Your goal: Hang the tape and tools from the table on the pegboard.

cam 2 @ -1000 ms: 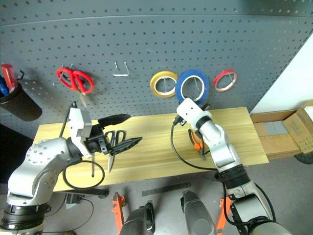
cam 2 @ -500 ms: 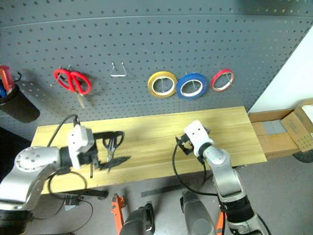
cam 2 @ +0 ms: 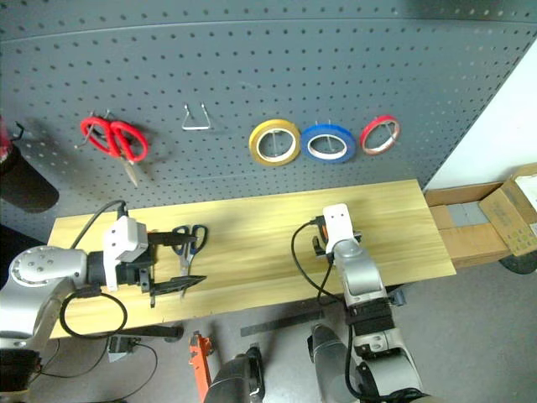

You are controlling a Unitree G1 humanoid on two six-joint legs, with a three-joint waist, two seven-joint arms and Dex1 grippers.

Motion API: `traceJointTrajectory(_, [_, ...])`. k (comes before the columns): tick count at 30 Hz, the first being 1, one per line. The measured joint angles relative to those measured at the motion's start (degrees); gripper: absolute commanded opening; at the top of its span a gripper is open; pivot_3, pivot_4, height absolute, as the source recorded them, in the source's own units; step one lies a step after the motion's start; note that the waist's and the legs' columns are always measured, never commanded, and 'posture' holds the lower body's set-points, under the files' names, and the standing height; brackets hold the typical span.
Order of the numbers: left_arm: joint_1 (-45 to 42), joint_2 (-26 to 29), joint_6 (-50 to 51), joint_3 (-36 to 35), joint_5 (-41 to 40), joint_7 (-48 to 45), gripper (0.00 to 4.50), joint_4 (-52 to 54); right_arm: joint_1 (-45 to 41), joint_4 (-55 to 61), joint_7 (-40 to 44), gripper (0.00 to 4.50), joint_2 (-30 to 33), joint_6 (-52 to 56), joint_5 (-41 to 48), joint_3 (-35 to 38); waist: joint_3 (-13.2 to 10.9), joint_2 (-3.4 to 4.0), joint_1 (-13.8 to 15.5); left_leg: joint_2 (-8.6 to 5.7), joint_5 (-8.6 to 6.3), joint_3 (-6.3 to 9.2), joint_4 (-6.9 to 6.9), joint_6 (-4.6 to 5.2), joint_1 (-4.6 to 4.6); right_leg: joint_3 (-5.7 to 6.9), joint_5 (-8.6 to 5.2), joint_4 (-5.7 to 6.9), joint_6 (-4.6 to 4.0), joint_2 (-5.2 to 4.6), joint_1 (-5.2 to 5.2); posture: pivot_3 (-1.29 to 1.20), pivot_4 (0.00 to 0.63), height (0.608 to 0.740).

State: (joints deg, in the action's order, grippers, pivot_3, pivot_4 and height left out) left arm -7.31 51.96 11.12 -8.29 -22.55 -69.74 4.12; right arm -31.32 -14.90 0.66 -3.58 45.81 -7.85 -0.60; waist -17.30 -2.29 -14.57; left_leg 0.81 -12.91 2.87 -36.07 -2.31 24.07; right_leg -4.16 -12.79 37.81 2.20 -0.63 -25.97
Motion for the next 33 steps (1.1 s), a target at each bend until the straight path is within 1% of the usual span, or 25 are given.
traceJointTrajectory(6, [0.01,-0.05,-0.27,0.00,-0.02,0.21,4.50,-0.09,0.20,-1.51,0.48,4.45,0.57,1.39,2.34,1.39,0.02,-0.01,-0.29,-0.05,0.03,-0.01,-0.22,0.02,0.02,0.01,0.01,0.26,0.00,-0.06,-0.06,-0.32,0.248,0.740])
traceJointTrajectory(10, [-0.15,-0.35,-0.29,0.00,-0.03,0.32,4.50,-0.09,-0.47,-3.65,1.23,4.45,1.20,1.26,3.32,1.46,0.07,-0.03,-0.73,-0.03,0.05,0.02,-0.49,0.06,0.00,0.02,0.01,0.29,0.01,0.25,0.07,-0.32,0.246,0.740])
traceJointTrajectory(14, [-0.67,-0.72,-0.33,0.01,-0.06,0.40,4.50,-0.08,-3.87,-9.91,2.23,4.45,2.55,-1.98,4.14,1.34,0.10,-0.07,-1.42,-0.03,0.05,0.02,-0.85,0.06,-0.01,0.00,0.10,0.26,0.17,0.29,0.25,-0.32,0.244,0.740])
traceJointTrajectory(21, [-0.78,-1.01,-0.38,0.01,-0.05,0.50,4.50,-0.06,-8.98,-19.36,4.29,4.45,4.51,-6.89,4.61,1.01,0.20,-0.15,-1.81,-0.03,0.08,0.05,-0.89,0.11,-0.20,-0.01,0.14,0.26,0.18,0.37,0.46,-0.32,0.238,0.740])
traceJointTrajectory(24, [-0.76,-1.09,-0.37,0.01,-0.05,0.52,4.50,-0.03,-10.03,-21.36,5.15,3.90,4.93,-7.56,4.66,0.89,0.37,-0.17,-1.83,-0.03,0.08,0.07,-0.88,0.11,-0.20,-0.01,0.15,0.27,0.17,0.38,0.46,-0.32,0.238,0.740])
traceJointTrajectory(28, [-0.09,-1.09,-0.33,-0.45,-0.30,0.58,4.50,0.09,-9.88,-21.45,5.78,2.57,4.98,-8.01,4.54,-0.78,0.45,-0.18,-1.83,-0.01,0.08,0.09,-0.88,0.11,-0.20,-0.01,0.15,0.28,0.17,0.35,0.46,-0.32,0.236,0.740])
traceJointTrajectory(29, [0.16,-1.09,-0.31,-0.77,-0.30,0.72,4.50,0.11,-9.82,-21.45,5.80,2.48,5.09,-8.19,4.51,-0.95,0.48,-0.18,-1.82,-0.02,0.08,0.09,-0.88,0.11,-0.20,-0.01,0.15,0.27,0.18,0.35,0.47,-0.32,0.236,0.740])
traceJointTrajectory(33, [1.37,-1.12,-0.30,-2.24,-0.32,2.33,4.50,0.13,-8.60,-20.62,5.85,2.48,5.21,-9.35,4.51,-1.38,0.68,-0.18,-1.78,-0.02,0.08,0.10,-0.88,0.11,-0.20,0.00,0.15,0.27,0.18,0.34,0.47,-0.30,0.238,0.740])
